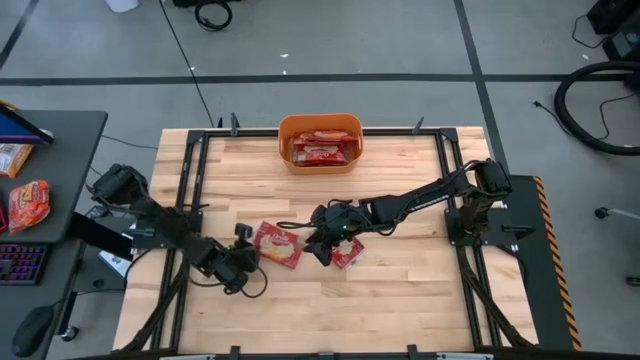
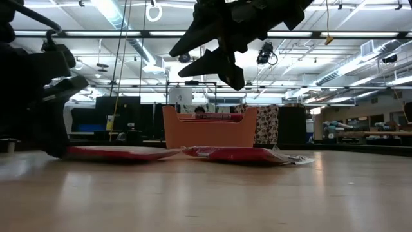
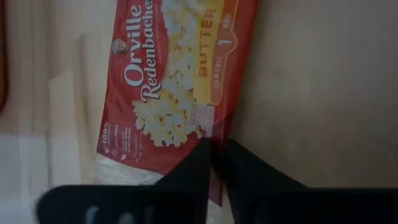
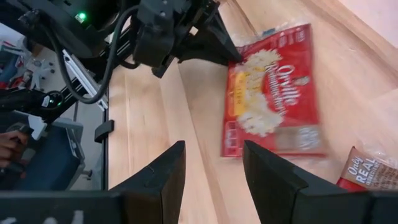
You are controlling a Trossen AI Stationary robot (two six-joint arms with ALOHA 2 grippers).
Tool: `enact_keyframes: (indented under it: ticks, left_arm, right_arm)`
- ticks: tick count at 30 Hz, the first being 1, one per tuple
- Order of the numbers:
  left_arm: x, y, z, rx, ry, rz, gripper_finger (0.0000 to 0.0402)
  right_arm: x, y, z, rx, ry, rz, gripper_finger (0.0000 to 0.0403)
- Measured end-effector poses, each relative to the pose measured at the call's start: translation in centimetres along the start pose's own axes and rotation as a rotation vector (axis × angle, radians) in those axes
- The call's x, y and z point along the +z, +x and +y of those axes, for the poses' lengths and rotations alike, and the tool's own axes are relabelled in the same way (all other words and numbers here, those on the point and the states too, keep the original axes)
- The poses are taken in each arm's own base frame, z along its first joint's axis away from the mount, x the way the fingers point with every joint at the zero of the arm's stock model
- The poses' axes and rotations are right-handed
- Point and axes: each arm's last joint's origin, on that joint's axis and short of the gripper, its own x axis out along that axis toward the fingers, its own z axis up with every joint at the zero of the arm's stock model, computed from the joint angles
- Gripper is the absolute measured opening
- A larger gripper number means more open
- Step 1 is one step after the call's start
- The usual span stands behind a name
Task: Sort popcorn bags into baskets
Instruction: Put the red popcorn bag into the orange bin
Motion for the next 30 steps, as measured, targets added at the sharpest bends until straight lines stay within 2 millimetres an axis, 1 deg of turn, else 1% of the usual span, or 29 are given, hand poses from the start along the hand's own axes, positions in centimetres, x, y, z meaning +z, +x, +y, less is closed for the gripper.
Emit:
enact_keyframes:
  ticks: [2,3,6,9,14,17,19,23,30]
  left_arm:
    - [0.1,0.1,0.2,0.018,-0.043,0.0,0.0019]
    - [0.1,0.2,0.3,0.021,-0.077,-0.001,0.0011]
    - [0.4,0.2,0.6,0.011,-0.193,-0.003,0.0009]
    - [1.6,-0.3,0.9,-0.053,-0.279,-0.017,0.0008]
    - [4.2,-1.5,1.8,-0.175,-0.379,-0.059,0.0007]
    - [5.6,-2.0,2.5,-0.235,-0.439,-0.076,0.0006]
    - [6.4,-2.1,3.0,-0.279,-0.487,-0.074,0.0006]
    - [7.6,-2.2,3.9,-0.359,-0.597,-0.065,0.0006]
    - [8.1,-1.6,5.3,-0.433,-0.73,-0.023,0.0005]
  right_arm:
    - [0.0,0.0,0.0,0.003,-0.001,0.003,0.0165]
    - [0.0,0.0,0.0,0.006,-0.008,0.005,0.0165]
    - [0.0,0.0,0.0,0.022,-0.066,0.018,0.0165]
    - [-0.5,0.0,0.5,0.013,-0.157,0.012,0.0162]
    - [-2.3,0.1,2.4,-0.082,-0.364,-0.035,0.0153]
    - [-3.1,0.1,2.4,-0.159,-0.418,-0.017,0.0157]
    - [-3.3,0.0,2.2,-0.173,-0.435,0.014,0.0167]
    - [-3.3,0.1,2.3,-0.146,-0.458,0.026,0.0196]
    - [-3.0,0.1,3.2,-0.09,-0.527,-0.043,0.0251]
